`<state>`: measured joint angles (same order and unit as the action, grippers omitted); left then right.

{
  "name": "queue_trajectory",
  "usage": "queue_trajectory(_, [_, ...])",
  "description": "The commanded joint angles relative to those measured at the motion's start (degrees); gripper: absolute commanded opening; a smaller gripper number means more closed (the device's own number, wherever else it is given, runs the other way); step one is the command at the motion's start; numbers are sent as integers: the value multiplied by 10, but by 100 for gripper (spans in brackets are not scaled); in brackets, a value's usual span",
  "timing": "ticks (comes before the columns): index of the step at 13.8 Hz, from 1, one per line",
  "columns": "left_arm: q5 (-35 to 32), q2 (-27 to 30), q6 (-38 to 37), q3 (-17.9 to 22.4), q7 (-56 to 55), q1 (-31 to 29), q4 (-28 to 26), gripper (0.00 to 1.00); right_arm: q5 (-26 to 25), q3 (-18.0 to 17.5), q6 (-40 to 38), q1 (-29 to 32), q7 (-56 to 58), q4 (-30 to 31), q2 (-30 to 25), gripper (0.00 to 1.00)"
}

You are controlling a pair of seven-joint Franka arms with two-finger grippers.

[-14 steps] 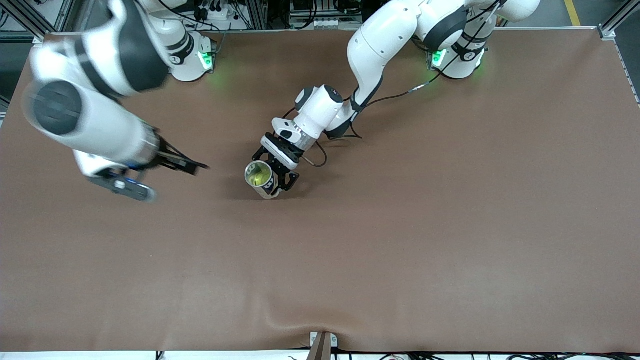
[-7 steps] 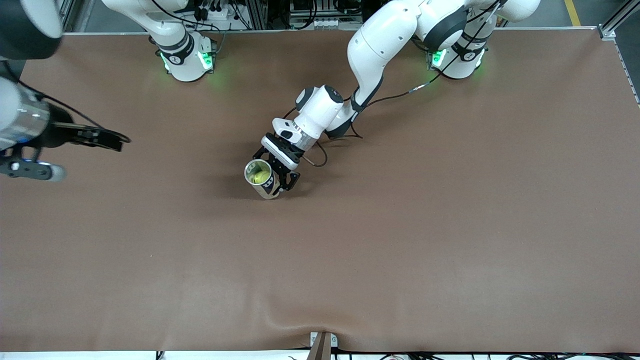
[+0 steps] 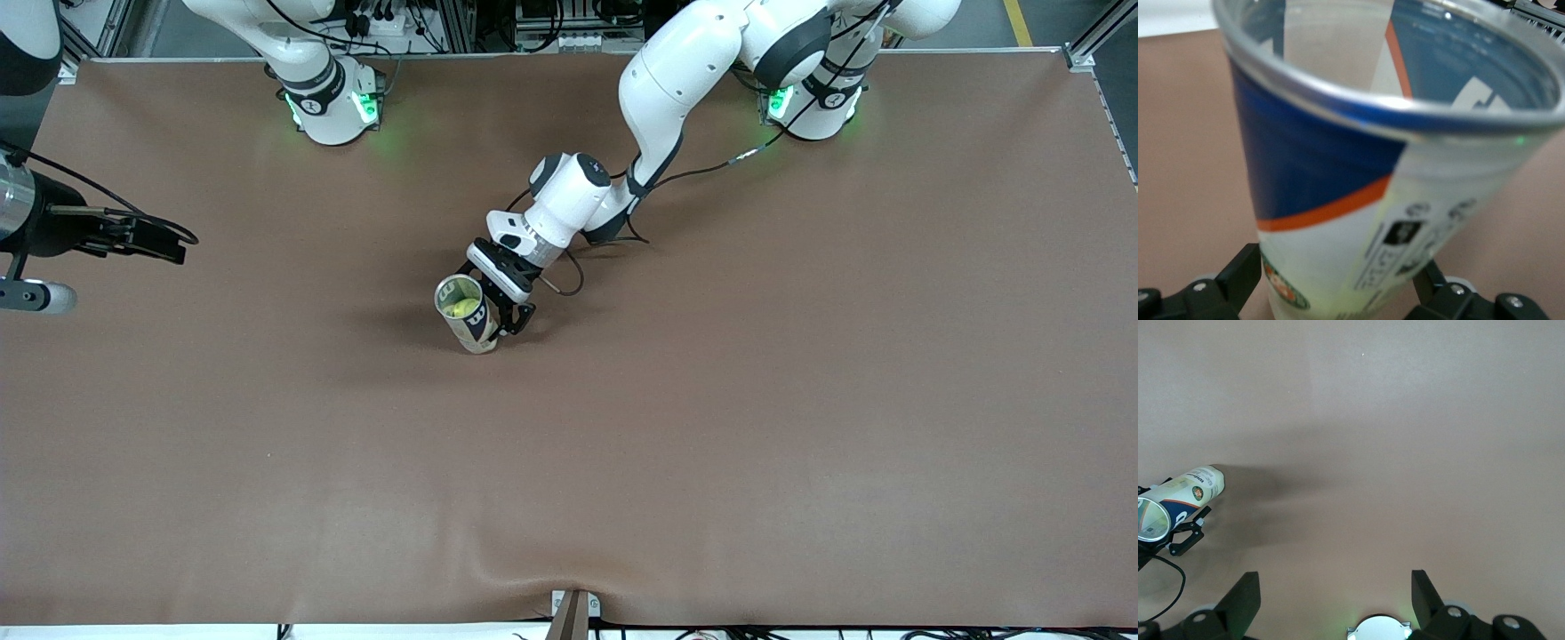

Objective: Insert tennis ball vertically with right arm
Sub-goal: 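Set the cup upright on the table and open the left gripper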

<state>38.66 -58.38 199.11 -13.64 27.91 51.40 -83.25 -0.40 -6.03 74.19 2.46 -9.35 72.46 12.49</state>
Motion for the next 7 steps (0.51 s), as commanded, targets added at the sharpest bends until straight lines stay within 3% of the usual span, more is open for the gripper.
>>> queue_trajectory(1, [5, 31, -19, 5, -13, -2, -37, 100, 13, -7, 16, 29, 38, 23, -38, 100])
queue_trajectory(5, [5, 45, -41, 5, -13, -9, -55, 100, 14, 2, 117, 29, 42, 176, -137, 100])
queue_trajectory(7, [5, 61, -57, 5, -14, -18, -73, 100, 13, 13, 129, 18, 43, 210, -159, 100])
